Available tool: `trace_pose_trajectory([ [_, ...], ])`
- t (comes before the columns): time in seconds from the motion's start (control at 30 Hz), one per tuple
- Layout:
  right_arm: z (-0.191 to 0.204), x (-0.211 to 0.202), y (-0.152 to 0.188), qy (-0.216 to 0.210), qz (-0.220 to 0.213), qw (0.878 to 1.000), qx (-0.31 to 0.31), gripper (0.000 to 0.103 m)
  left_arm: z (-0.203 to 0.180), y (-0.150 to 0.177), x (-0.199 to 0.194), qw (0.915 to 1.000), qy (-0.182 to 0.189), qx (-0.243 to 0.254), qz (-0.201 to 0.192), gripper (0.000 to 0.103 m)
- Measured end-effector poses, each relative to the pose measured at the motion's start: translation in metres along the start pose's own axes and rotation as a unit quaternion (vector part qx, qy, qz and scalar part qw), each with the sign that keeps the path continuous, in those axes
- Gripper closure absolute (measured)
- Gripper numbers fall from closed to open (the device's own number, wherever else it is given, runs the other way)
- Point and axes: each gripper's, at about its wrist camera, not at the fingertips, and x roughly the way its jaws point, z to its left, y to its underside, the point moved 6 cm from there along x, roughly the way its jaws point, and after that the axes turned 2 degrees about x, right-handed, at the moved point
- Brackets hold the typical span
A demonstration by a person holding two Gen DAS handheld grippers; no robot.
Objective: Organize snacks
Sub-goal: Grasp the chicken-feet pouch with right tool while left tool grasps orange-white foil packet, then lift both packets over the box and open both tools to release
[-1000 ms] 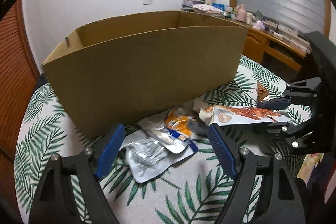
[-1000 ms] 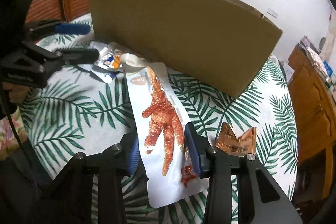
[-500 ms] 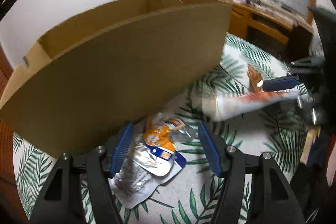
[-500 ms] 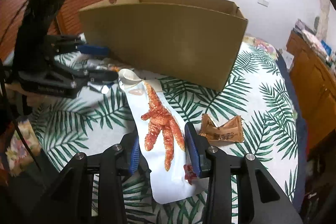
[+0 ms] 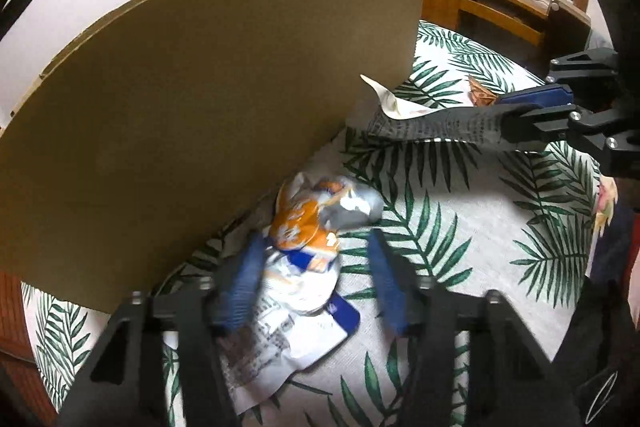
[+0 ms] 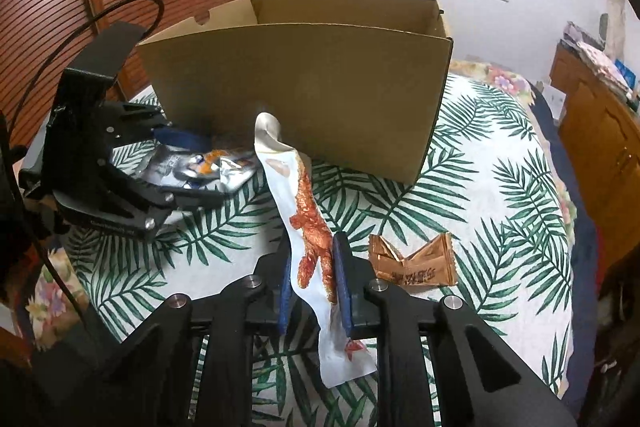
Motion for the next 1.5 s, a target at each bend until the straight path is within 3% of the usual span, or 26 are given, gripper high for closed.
trace_pose_trajectory([
  [0.13, 0.001, 0.0, 0.0, 0.001, 0.001, 1.0, -0.003, 0.086, -0.006, 0.002, -0.004, 0.9998, 0.01, 0.012, 0.011, 0.061],
  [0.23, 0.001, 0.0, 0.0, 0.001, 0.0, 1.0, -0.003, 0.086, -0.007, 0.001, -0.004, 0.9997, 0.004, 0.019, 0.013, 0.053],
  [0.33, 0.002, 0.0, 0.001, 0.002, 0.0, 1.0, -0.002, 0.086, 0.001, -0.002, 0.0, 0.9998, 0.008, 0.0, 0.019, 0.035],
  [0.43, 0.002, 0.0, 0.001, 0.002, -0.001, 1.0, -0.003, 0.086, 0.009, -0.003, 0.005, 0.9993, 0.027, -0.02, 0.017, 0.03],
  [0.57, 0.001, 0.001, 0.0, 0.0, -0.001, 1.0, -0.001, 0.086, 0.008, -0.003, 0.006, 0.9994, 0.026, -0.019, 0.01, 0.029],
  [0.63, 0.0, 0.001, 0.0, -0.003, -0.001, 1.0, 0.002, 0.086, 0.006, -0.004, 0.006, 0.9992, 0.031, -0.021, 0.009, 0.034],
  [0.87, 0.0, 0.0, 0.001, -0.005, -0.001, 1.0, 0.002, 0.086, -0.012, -0.009, 0.002, 0.9995, 0.031, 0.011, 0.004, 0.077],
  [1.5, 0.009, -0.011, -0.005, 0.006, -0.027, 1.0, -0.008, 0.091, -0.014, -0.009, -0.038, 0.9966, 0.032, -0.033, -0.069, 0.083],
])
